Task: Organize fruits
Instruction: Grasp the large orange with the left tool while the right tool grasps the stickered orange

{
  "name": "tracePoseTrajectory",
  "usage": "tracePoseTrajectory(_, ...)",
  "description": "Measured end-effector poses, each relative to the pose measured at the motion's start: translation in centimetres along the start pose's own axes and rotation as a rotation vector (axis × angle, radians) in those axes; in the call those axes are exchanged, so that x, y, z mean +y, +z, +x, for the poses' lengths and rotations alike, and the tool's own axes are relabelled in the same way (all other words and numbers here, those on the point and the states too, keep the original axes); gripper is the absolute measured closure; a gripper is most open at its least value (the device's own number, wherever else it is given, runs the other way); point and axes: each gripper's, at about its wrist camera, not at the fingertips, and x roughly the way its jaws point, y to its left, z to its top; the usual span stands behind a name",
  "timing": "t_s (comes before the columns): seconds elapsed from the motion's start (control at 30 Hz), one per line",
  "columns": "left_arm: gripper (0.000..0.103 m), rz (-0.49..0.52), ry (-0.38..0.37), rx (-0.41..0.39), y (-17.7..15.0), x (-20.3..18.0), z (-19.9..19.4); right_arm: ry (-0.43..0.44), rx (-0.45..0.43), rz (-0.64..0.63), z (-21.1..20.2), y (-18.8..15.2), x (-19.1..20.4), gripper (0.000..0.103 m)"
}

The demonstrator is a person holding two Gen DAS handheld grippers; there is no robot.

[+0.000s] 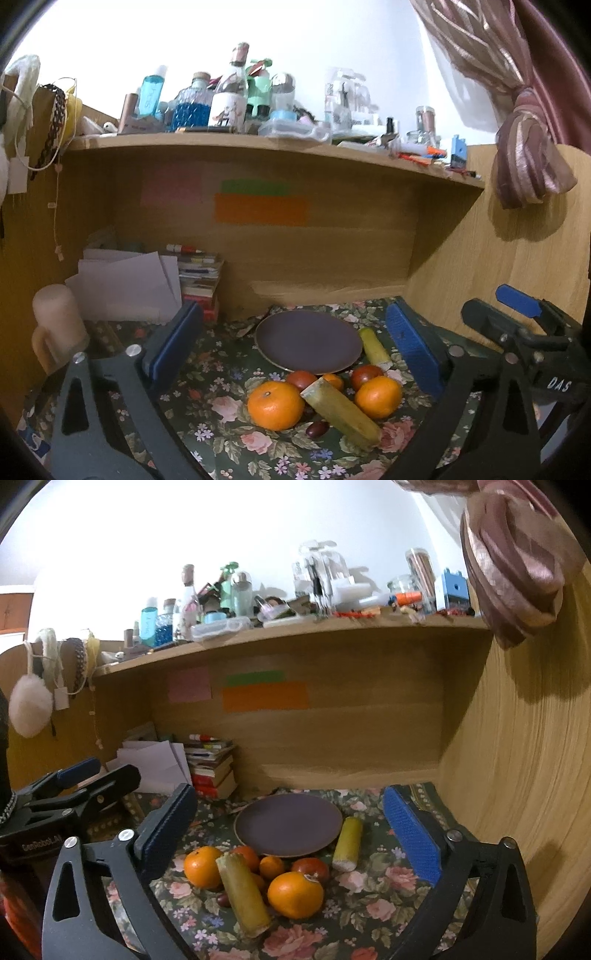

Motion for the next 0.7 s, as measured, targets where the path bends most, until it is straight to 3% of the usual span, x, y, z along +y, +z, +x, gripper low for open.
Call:
tracePoseTrajectory(0.17,0.020,0.002,-0.013,0.098,-1.3,0.9,2.5,0.025,0.086,0.024,2.1,-1.0,-1.2,0.020)
tracePoseTrajectory(0.43,0.030,0.008,-0.010,0.289,-5.1,2.6,6.9,0.080,0.297,0.020,6.2,-4.7,-2.5,0.041)
tracePoseTrajectory(0.7,0.030,0.010,-0.024,0.435,-8.6,3.5,9.7,0.089,0.425,0.023,8.4,-7.1,-2.8,0.042)
